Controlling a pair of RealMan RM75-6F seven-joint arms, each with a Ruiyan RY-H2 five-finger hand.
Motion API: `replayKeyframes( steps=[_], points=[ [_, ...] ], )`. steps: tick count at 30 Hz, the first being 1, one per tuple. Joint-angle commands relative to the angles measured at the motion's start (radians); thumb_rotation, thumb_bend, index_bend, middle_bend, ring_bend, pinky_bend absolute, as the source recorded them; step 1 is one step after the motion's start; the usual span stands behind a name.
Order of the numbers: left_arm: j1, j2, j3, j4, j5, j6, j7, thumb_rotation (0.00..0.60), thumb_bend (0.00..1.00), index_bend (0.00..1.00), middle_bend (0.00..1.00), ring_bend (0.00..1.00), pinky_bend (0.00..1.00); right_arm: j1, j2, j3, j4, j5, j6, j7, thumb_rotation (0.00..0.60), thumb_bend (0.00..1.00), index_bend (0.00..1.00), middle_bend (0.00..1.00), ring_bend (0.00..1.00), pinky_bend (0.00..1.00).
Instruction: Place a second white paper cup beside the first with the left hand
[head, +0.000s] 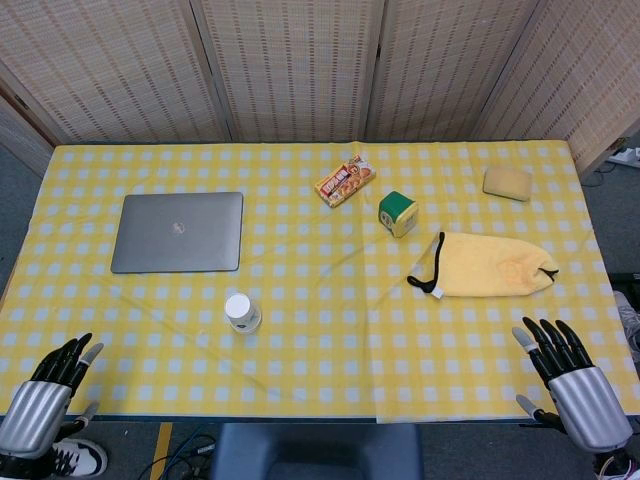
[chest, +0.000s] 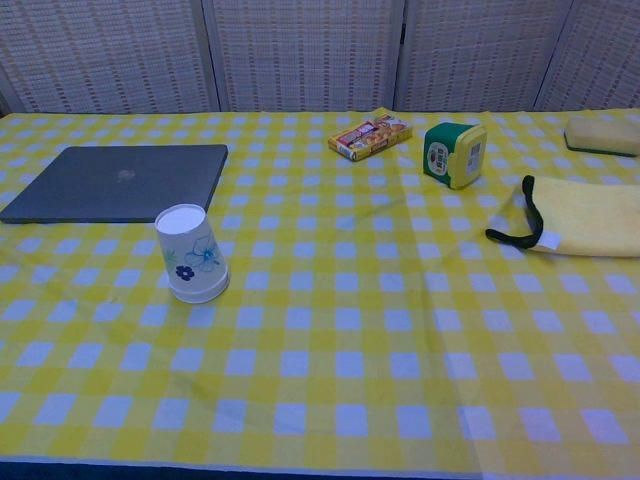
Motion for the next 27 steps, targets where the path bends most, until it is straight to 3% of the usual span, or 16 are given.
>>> replayKeyframes(
  steps=[1,12,19,23,27],
  points=[
    [0.004,-0.002,0.003,-0.002,0.008,0.008,0.007,0.6,0.32,0.08,0.0,0.0,0.16,0.001,-0.001,-0.002,0.001,-0.003,-0.002,-0.002,0.6,0.16,0.0,0.0,0.0,0.0],
    [-0.033,0.023,0.016,-0.034,0.041,-0.034,-0.019,0.6,0.32,0.11,0.0,0.0,0.17,-0.009,0.008,0.001,0.008,-0.001,0.03,0.031,0.6,0.16,0.0,0.0,0.0,0.0],
    [-0.116,0.133,-0.014,-0.202,0.025,-0.142,0.056,0.6,0.32,0.11,0.0,0.0,0.16,0.002,0.005,0.007,-0.002,0.017,0.0,0.019,0.6,0.15,0.0,0.0,0.0,0.0],
    [-0.201,0.215,-0.052,-0.316,-0.009,-0.244,0.048,0.6,0.32,0.13,0.0,0.0,0.16,0.007,0.004,0.013,-0.007,0.036,-0.018,0.009,0.6,0.16,0.0,0.0,0.0,0.0],
    [-0.278,0.245,-0.122,-0.367,-0.128,-0.339,0.073,0.6,0.32,0.16,0.0,0.0,0.16,0.013,0.001,0.018,-0.011,0.049,-0.035,-0.004,0.6,0.16,0.0,0.0,0.0,0.0]
  ],
)
